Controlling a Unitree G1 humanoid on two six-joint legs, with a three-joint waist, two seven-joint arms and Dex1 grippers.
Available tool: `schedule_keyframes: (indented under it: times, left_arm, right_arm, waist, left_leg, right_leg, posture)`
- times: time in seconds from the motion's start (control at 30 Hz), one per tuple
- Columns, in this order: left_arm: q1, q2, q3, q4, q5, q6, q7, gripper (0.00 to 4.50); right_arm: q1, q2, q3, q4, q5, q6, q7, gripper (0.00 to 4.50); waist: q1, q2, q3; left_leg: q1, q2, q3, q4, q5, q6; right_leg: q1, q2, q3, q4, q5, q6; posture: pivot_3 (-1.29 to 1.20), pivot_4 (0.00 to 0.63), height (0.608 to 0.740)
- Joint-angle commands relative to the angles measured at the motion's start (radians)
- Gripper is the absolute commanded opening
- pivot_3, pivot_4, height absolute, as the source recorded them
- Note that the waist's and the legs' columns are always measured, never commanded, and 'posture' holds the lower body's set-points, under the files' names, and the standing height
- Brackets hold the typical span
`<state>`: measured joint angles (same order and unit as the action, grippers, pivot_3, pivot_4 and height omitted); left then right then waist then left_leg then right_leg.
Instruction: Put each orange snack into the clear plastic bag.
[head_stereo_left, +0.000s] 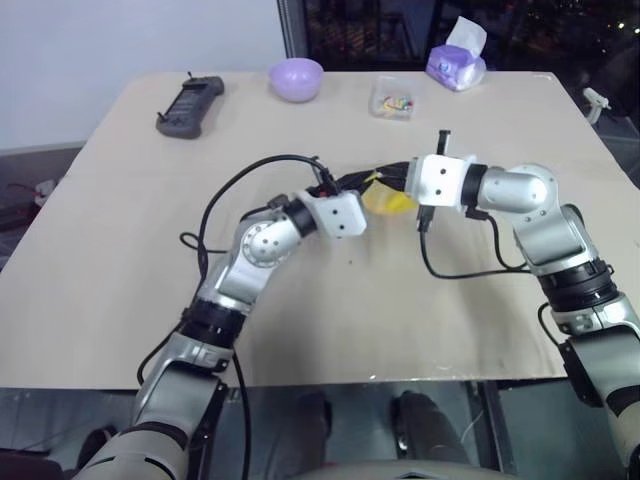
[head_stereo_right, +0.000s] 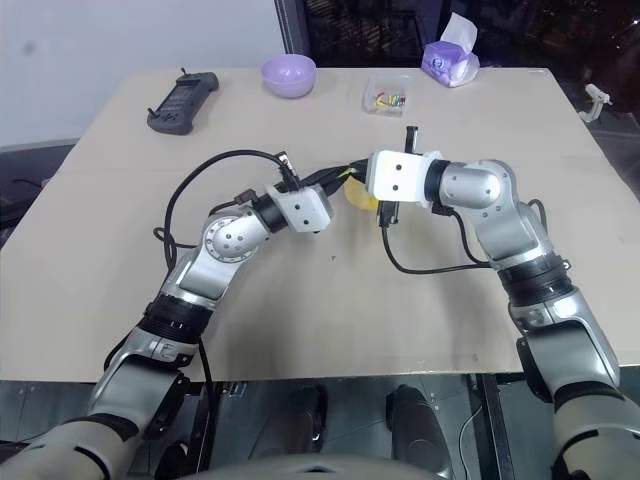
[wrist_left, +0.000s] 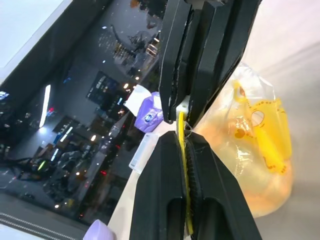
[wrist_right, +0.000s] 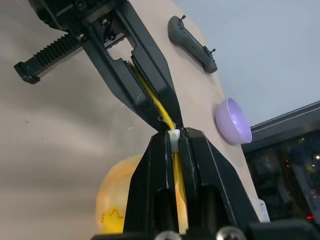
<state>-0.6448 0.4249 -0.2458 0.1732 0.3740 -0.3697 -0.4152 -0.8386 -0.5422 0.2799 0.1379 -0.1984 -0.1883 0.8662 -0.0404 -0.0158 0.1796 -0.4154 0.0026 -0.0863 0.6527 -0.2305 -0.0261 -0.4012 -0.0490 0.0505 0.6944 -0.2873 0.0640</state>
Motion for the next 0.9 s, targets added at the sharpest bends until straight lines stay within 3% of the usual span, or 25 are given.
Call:
schedule_keyframes:
  times: [0.03, 0.6, 0.9]
  left_arm:
    - [-0.001, 0.033, 0.047, 0.012, 0.038, 0.019, 0.068, 0.0]
    - [0.001, 0.08, 0.063, 0.067, 0.087, -0.009, 0.152, 0.0]
    - [-0.028, 0.135, 0.098, 0.105, 0.141, -0.011, 0.29, 0.0]
  right_arm:
    - [-0.018, -0.037, -0.04, 0.021, -0.028, 0.004, -0.039, 0.04]
    - [-0.019, -0.089, -0.057, 0.1, -0.074, 0.009, -0.083, 0.04]
    - [-0.002, -0.143, -0.06, 0.13, -0.078, 0.01, -0.098, 0.04]
  waist:
    - [0.0, 0.0, 0.0]
    - [0.0, 0.0, 0.0]
    - [0.0, 0.0, 0.0]
  left_leg:
    - [0.0, 0.0, 0.0, 0.0, 0.0, 0.0]
    - [0.0, 0.0, 0.0, 0.0, 0.0, 0.0]
    - [0.0, 0.0, 0.0, 0.0, 0.0, 0.0]
  right_leg:
    - [0.0, 0.0, 0.0, 0.0, 0.0, 0.0]
    - [0.0, 0.0, 0.0, 0.0, 0.0, 0.0]
    - [0.0, 0.0, 0.0, 0.0, 0.0, 0.0]
  posture:
    - [0.0, 0.15, 0.74]
    - [0.0, 0.15, 0.74]
    - [0.0, 0.15, 0.74]
